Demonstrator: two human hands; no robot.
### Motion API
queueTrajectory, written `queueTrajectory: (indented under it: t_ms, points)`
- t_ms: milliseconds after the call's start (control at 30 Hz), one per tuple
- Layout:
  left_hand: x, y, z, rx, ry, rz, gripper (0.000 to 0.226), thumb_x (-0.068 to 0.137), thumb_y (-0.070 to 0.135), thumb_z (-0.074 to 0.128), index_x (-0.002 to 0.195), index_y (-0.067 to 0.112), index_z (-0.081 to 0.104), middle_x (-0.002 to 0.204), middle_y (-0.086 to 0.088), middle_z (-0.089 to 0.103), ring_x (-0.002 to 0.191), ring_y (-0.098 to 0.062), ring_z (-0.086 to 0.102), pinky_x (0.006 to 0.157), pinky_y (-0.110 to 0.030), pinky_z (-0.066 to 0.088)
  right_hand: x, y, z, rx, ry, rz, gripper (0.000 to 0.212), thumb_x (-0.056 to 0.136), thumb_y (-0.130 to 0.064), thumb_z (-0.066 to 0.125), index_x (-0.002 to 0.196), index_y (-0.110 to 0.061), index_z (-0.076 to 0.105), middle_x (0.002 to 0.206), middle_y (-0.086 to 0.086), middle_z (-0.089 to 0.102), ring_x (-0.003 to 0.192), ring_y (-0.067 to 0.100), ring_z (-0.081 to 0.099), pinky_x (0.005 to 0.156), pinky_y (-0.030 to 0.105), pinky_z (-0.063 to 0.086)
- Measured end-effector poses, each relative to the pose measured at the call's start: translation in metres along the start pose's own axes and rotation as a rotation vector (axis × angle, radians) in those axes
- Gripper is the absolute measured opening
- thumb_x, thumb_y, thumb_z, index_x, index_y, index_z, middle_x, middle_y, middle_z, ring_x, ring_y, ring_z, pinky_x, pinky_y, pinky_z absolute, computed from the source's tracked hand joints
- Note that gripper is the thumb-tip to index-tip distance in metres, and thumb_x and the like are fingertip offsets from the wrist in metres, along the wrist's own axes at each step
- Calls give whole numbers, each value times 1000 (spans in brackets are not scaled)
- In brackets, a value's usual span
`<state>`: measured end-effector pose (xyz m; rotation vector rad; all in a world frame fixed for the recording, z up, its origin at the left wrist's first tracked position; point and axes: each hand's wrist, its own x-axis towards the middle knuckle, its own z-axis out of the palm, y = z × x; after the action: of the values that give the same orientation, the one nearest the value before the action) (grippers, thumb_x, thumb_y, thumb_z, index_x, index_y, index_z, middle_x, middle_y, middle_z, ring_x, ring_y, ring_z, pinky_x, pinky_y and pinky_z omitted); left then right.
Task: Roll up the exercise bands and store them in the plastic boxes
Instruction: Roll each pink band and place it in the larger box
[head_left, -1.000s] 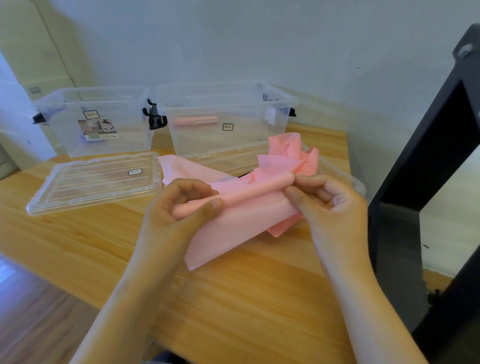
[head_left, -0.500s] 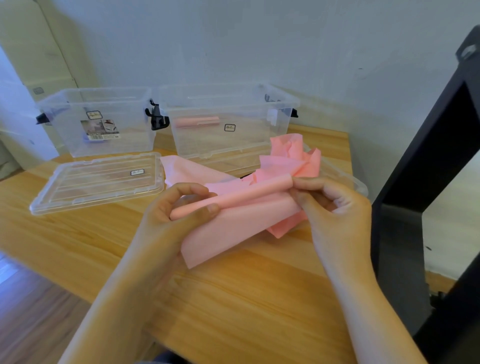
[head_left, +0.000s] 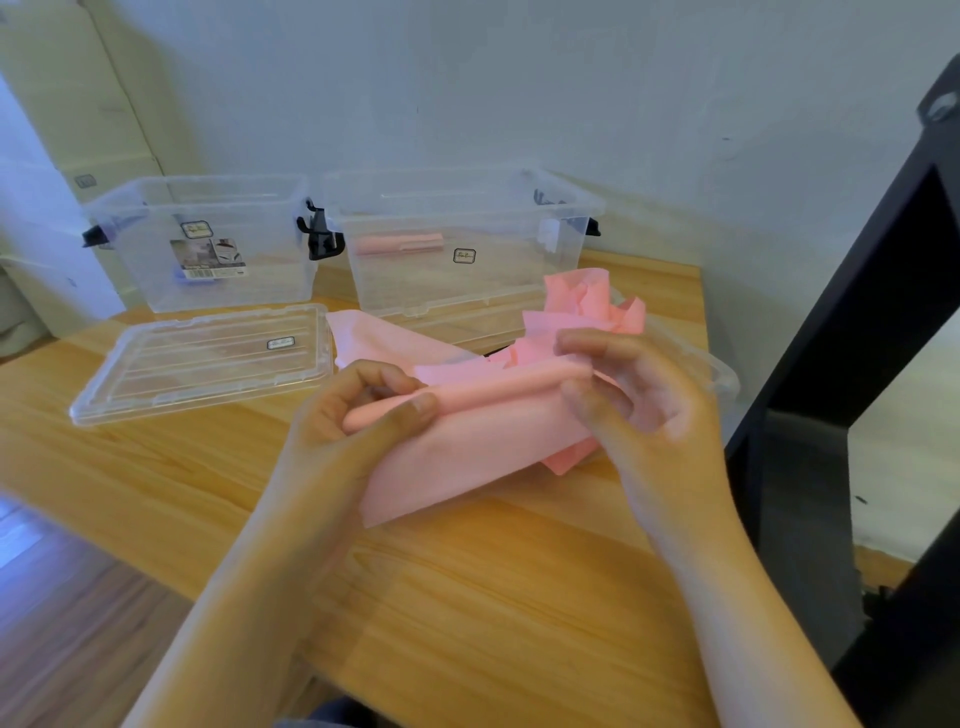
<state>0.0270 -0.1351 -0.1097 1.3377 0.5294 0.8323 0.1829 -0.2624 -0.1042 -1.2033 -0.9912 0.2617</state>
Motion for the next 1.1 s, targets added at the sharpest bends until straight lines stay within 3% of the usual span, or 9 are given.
queueTrajectory:
  t_ms: [167,333,467,500,633,767,900,1000,1100]
  points:
    - [-3,3,-7,-67,-113,-55,43,48,40,91,75,26,59,91,6,64,84,-21,57,74,-46,42,0,-3,1,36,-22,51,20,79,3,67,91,-12,70,91,-12,72,91,-1,64,77,14,48]
    - [-8,2,-18,-78,-132,-43,52,45,47,93,78,25,58,91,4,62,76,-14,59,66,-30,50,0,-3,2,121,-85,162,18,71,-7,69,89,-11,69,86,-8,73,85,1,65,73,18,52]
    - [-14,3,-11,-149,-134,-12,44,47,18,95,76,23,63,91,-3,61,77,-14,64,62,-33,57,-5,-3,9,115,-168,185,20,68,-12,72,88,-15,70,83,-11,72,80,-2,64,69,11,47]
    - [-15,3,-10,-91,-120,7,40,48,13,92,76,23,65,91,-3,63,78,-16,64,66,-33,56,-7,-3,10,99,-183,180,19,69,-13,74,87,-16,70,82,-13,72,79,-3,63,69,10,46]
    - [-16,7,-12,198,-80,90,31,54,34,82,82,29,71,96,1,73,93,-14,66,88,-33,49,-10,-2,4,59,-147,214,22,62,-17,74,84,-16,71,80,-12,71,77,-2,62,68,10,46]
    - [-11,9,-10,249,-91,115,27,59,17,83,78,30,69,92,4,74,90,-7,67,81,-19,49,-9,-4,-6,21,-165,246,22,62,-17,74,83,-13,71,74,-14,69,71,-2,60,63,9,44]
    - [-6,8,-5,346,-58,147,32,64,-2,84,86,14,67,85,11,73,79,2,64,71,-8,45,-4,-2,-10,-12,-142,263,16,71,-6,75,86,-12,71,74,-15,69,72,-5,61,64,8,44]
    - [-6,8,-4,338,-46,140,29,66,6,81,89,15,67,85,12,74,78,2,65,68,-9,47,1,-2,-9,-18,-133,251,17,72,-3,74,87,-11,71,76,-13,70,74,-4,62,66,9,46]
    - [-5,8,-12,177,-90,39,28,66,14,86,88,19,69,89,2,75,75,-6,67,62,-15,50,5,-2,-9,16,-132,237,20,72,3,73,87,-8,70,74,-13,70,74,-4,62,66,10,47]
